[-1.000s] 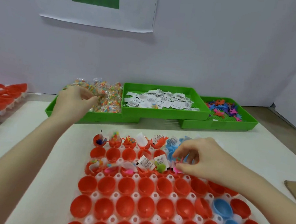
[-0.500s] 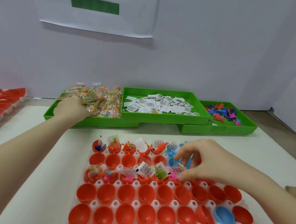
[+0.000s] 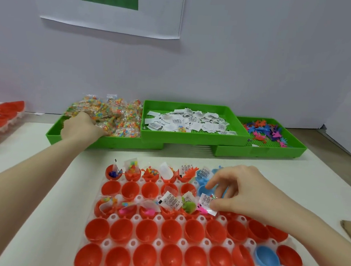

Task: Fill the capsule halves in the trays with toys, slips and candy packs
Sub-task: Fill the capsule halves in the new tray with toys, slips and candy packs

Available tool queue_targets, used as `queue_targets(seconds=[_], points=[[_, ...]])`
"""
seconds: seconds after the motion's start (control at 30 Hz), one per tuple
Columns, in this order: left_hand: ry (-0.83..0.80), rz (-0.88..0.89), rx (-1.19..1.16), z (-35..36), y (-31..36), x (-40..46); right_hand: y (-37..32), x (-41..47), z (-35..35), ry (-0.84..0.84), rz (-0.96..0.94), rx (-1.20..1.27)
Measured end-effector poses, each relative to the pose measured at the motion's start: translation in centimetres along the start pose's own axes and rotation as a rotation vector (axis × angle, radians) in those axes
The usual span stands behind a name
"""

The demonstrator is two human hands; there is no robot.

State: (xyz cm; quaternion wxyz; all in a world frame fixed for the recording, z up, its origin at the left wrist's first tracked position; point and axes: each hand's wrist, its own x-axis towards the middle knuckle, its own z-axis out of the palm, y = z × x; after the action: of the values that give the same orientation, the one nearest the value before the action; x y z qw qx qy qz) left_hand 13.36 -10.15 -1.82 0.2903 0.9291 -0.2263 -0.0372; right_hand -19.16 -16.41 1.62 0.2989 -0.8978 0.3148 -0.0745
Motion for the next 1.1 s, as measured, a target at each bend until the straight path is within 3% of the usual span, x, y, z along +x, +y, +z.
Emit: queue_targets(seconds=[0.2,0.5,0.73,0.8,0.87,0.97,1.03,1.1], points=[[0.029,0.000,-0.024,0.4,0.1,0.1,-0.1,0.4,0.3,-0.025,0.037,-0.124],[0.064,0.038,-0.011,0.3,0.4,-0.3,0.2,0.3,-0.2,-0.001,0.070,-0.108],[0.145,0.059,-0.048,0.5,0.4,-0.9,0.2,0.1,-0.9,0.096,0.094,-0.114],[0.203,0.091,-0.132,0.3,0.0,-0.9,0.6,0.1,-2.2,0.211,0.097,-0.045],[0.288,0.118,-0.250,0.0,-0.3,-0.9,1.8,0.8,-4.2,0.454,0.112,0.057],[0.405,0.075,-0.499,-0.8,-0.4,-1.4,5.2,3.2,-7.0,0.785,0.255,0.020],[0.446,0.037,-0.695,-1.3,-0.3,-2.5,7.7,5.2,-8.0,0.786,0.364,-0.035],[0.451,0.029,-0.838,-1.7,-0.3,-4.2,10.2,7.4,-8.2,0.645,0.408,-0.112]])
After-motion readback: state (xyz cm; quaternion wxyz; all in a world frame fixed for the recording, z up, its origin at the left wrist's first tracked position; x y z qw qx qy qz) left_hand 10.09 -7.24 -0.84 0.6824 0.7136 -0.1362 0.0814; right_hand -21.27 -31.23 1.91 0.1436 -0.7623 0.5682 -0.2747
